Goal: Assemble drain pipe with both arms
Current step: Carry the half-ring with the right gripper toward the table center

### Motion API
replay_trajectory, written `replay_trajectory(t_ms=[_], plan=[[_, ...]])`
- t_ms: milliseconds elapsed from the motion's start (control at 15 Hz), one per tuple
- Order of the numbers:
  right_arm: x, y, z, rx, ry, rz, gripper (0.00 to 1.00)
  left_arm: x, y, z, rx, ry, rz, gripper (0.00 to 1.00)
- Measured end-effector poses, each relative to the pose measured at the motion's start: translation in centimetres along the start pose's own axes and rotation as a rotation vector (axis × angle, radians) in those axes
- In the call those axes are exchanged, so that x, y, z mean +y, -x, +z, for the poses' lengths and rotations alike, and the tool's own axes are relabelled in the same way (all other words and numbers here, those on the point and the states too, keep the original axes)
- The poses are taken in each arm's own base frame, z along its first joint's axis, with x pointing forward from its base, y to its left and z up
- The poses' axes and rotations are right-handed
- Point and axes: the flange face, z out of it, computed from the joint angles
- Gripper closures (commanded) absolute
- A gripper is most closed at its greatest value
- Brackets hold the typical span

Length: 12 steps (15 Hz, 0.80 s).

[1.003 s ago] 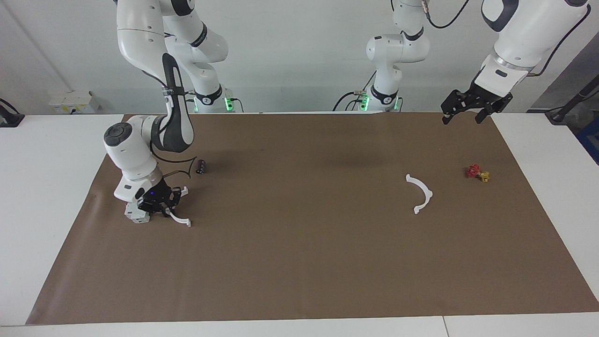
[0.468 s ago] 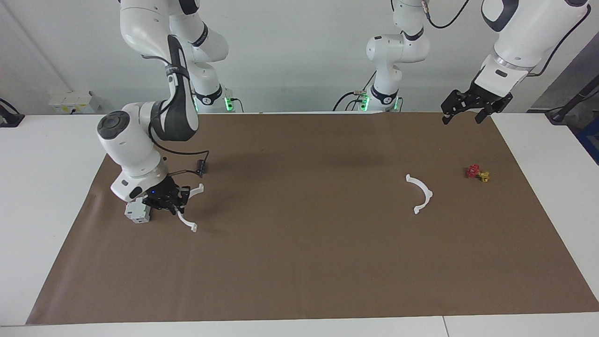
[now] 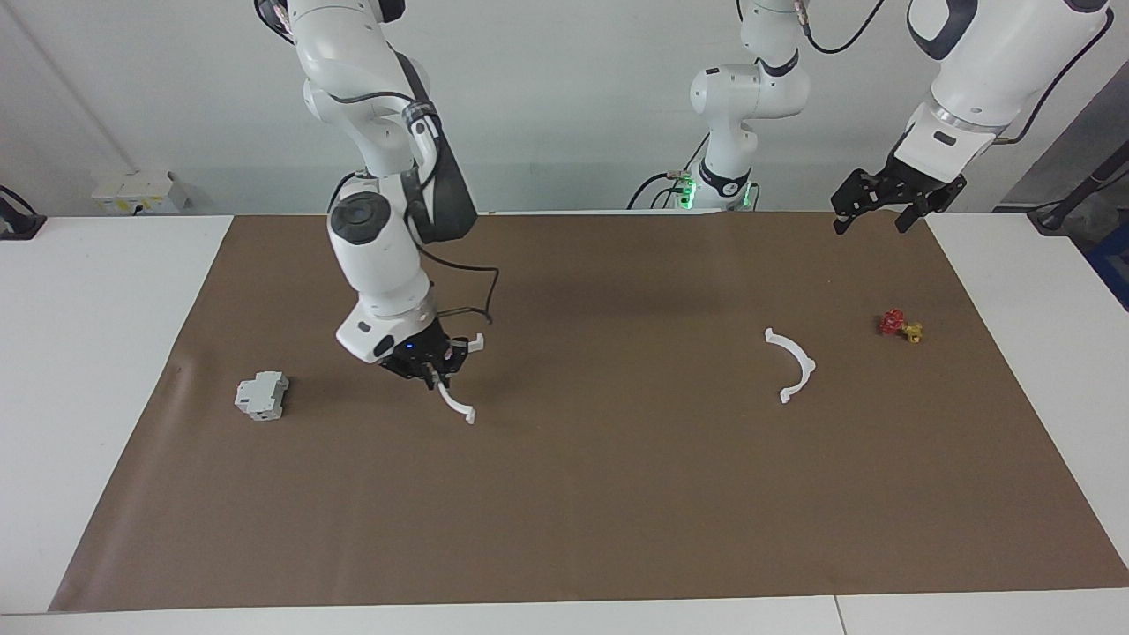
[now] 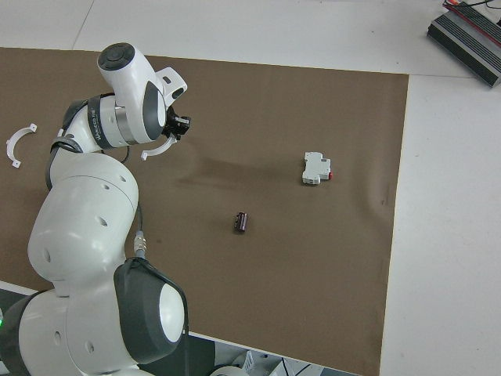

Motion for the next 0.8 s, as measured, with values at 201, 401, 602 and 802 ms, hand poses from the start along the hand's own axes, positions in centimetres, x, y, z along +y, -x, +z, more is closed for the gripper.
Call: replay_trajectory(t_ms=[201, 401, 602, 802], plan=[[-5.2, 0.5, 2.1, 0.010, 0.016, 0.009, 1.00, 0.0, 0.0, 0.0, 0.000, 0.000, 0.000, 0.00], [-7.9, 0.6, 4.2, 0.035, 0.006, -0.011, 1.00, 0.0, 0.0, 0.0, 0.000, 0.000, 0.000, 0.00], [-8.9, 0.8, 5.8, 0.045, 0.022, -0.043, 1.00, 0.0, 0.0, 0.0, 0.000, 0.000, 0.000, 0.00], [-10.5, 1.7, 6.7, 0.039, 0.029, -0.076, 1.00, 0.0, 0.0, 0.0, 0.000, 0.000, 0.000, 0.00]])
